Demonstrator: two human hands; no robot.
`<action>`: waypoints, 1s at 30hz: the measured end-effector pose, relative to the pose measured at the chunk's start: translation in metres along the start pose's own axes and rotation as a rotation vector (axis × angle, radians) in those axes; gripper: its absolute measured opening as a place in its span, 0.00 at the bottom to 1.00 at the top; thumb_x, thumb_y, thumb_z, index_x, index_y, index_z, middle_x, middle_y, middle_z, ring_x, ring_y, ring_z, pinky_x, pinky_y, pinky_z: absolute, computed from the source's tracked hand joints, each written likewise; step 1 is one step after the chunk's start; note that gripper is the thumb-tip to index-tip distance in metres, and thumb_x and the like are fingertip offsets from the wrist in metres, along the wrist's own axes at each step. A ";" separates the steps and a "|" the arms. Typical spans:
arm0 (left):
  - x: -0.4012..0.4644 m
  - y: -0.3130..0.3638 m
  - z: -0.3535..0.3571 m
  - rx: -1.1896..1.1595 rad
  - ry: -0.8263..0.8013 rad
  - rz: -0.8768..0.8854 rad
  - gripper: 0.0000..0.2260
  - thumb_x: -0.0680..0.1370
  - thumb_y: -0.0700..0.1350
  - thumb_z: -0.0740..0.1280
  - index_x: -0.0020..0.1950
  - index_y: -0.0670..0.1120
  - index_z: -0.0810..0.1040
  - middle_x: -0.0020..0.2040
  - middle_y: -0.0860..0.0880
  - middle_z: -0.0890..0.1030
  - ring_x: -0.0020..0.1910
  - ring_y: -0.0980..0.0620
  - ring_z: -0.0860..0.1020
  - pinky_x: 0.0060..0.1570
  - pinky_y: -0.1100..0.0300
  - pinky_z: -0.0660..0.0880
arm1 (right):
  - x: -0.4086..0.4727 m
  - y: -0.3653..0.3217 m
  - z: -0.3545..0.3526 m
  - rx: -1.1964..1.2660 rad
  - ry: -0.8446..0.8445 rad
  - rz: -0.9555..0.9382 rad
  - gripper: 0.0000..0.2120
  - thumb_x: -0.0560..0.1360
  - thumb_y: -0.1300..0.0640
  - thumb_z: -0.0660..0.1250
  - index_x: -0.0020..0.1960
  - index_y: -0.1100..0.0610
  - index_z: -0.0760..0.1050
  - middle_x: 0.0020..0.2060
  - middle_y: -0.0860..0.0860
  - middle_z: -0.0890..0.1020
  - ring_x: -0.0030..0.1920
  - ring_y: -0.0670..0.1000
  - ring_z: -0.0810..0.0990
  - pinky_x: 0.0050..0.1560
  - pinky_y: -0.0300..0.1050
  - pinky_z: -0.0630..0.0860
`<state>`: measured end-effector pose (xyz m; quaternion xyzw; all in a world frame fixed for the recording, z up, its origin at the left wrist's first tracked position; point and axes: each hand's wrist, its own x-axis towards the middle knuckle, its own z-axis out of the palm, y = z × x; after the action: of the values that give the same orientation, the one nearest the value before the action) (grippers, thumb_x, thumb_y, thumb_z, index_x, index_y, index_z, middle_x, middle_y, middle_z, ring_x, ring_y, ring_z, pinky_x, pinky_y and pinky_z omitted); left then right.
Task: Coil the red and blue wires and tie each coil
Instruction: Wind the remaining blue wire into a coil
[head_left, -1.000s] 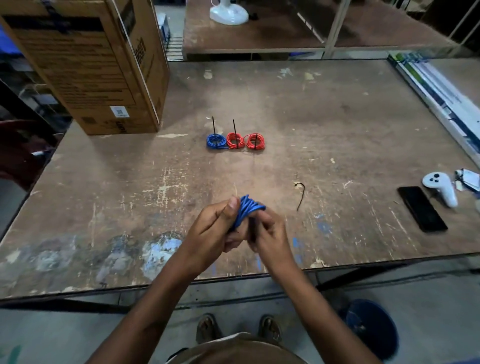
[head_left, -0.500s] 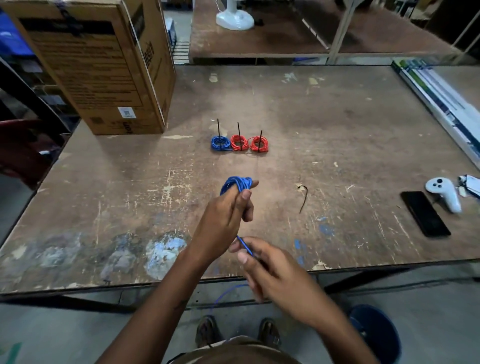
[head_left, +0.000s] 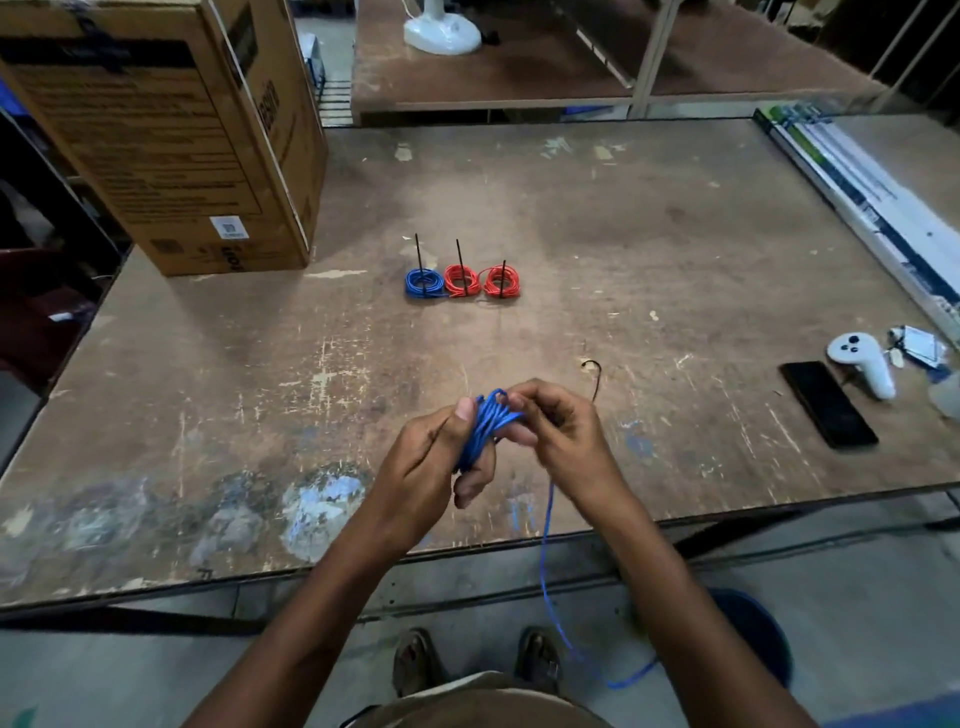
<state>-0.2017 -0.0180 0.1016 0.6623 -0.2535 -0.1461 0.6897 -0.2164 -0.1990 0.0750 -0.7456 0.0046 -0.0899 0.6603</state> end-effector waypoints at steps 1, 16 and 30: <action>0.001 0.004 0.002 -0.019 0.041 0.016 0.29 0.89 0.53 0.50 0.47 0.38 0.83 0.26 0.50 0.69 0.25 0.48 0.68 0.35 0.51 0.69 | -0.010 0.006 0.009 0.001 0.004 0.004 0.09 0.84 0.53 0.66 0.52 0.45 0.84 0.35 0.44 0.81 0.35 0.40 0.77 0.41 0.35 0.73; 0.025 -0.015 -0.011 0.298 0.217 0.004 0.17 0.90 0.52 0.52 0.63 0.52 0.81 0.37 0.45 0.79 0.42 0.43 0.82 0.50 0.50 0.79 | -0.080 -0.064 0.028 -0.392 -0.111 -0.005 0.12 0.88 0.47 0.57 0.59 0.47 0.79 0.32 0.43 0.77 0.34 0.44 0.77 0.39 0.42 0.72; 0.008 -0.014 0.009 -0.229 0.070 -0.091 0.29 0.87 0.54 0.53 0.52 0.31 0.83 0.26 0.54 0.61 0.25 0.50 0.60 0.32 0.45 0.57 | -0.007 0.004 0.008 -0.084 0.106 -0.109 0.12 0.82 0.61 0.67 0.58 0.47 0.84 0.51 0.51 0.86 0.51 0.49 0.84 0.50 0.49 0.78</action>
<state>-0.1984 -0.0306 0.0894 0.5947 -0.1806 -0.1823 0.7619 -0.2221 -0.1902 0.0694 -0.7661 0.0028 -0.1649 0.6212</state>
